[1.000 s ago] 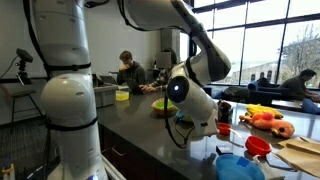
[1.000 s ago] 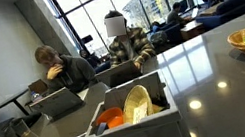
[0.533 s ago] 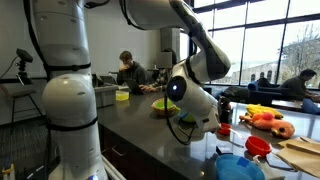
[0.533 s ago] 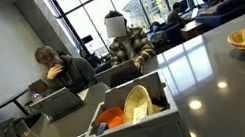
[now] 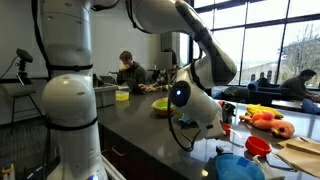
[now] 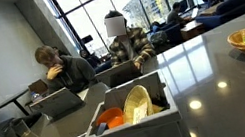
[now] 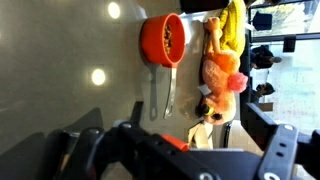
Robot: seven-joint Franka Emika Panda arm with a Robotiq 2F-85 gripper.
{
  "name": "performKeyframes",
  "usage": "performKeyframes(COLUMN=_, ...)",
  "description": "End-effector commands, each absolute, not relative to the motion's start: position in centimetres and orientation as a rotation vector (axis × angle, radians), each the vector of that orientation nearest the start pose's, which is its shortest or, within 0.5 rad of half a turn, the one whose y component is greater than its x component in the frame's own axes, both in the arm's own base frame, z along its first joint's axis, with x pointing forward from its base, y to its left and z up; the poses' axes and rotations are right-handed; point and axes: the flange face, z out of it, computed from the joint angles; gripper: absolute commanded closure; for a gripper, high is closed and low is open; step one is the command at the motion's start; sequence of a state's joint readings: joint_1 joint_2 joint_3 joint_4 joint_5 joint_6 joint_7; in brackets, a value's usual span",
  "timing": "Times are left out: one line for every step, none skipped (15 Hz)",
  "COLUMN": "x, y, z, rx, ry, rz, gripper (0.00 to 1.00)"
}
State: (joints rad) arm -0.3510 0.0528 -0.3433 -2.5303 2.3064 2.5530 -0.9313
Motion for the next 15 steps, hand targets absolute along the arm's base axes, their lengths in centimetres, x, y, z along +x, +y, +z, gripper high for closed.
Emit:
performKeyframes(x=33.6, y=-30.1, z=24.0, rx=-1.28, ry=1.858, rz=-0.963, gripper=0.0)
performKeyframes(x=33.7, y=-30.3, z=24.0, rx=-1.282, ry=1.857, rz=-0.964, gripper=0.0)
performKeyframes(x=33.9, y=-30.5, z=23.8, rx=-1.283, ry=1.857, rz=-0.965, gripper=0.0)
performKeyframes(x=34.0, y=-30.7, z=23.7, rx=-1.284, ry=1.86, rz=-0.967, gripper=0.0)
performKeyframes(x=34.0, y=-30.9, z=23.6, rx=-1.284, ry=1.861, rz=-0.968, gripper=0.0)
performKeyframes(x=34.2, y=-31.1, z=23.4, rx=-1.284, ry=1.862, rz=-0.968, gripper=0.0)
performKeyframes(x=34.3, y=-31.3, z=23.2, rx=-1.285, ry=1.864, rz=-0.967, gripper=0.0)
performKeyframes(x=34.5, y=-31.5, z=23.0, rx=-1.288, ry=1.865, rz=-0.963, gripper=0.0)
performKeyframes(x=34.8, y=-31.6, z=22.8, rx=-1.291, ry=1.861, rz=-0.958, gripper=0.0)
performKeyframes(x=35.1, y=-31.6, z=22.6, rx=-1.304, ry=1.858, rz=-0.954, gripper=0.0)
performKeyframes(x=35.5, y=-31.5, z=22.6, rx=-1.312, ry=1.852, rz=-0.951, gripper=0.0)
performKeyframes(x=35.9, y=-31.4, z=22.6, rx=-1.328, ry=1.843, rz=-0.95, gripper=0.0)
performKeyframes(x=36.4, y=-31.2, z=22.6, rx=-1.344, ry=1.832, rz=-0.948, gripper=0.0)
performKeyframes(x=36.9, y=-30.9, z=22.7, rx=-1.362, ry=1.817, rz=-0.947, gripper=0.0)
performKeyframes(x=37.5, y=-30.5, z=22.8, rx=-1.38, ry=1.8, rz=-0.945, gripper=0.0)
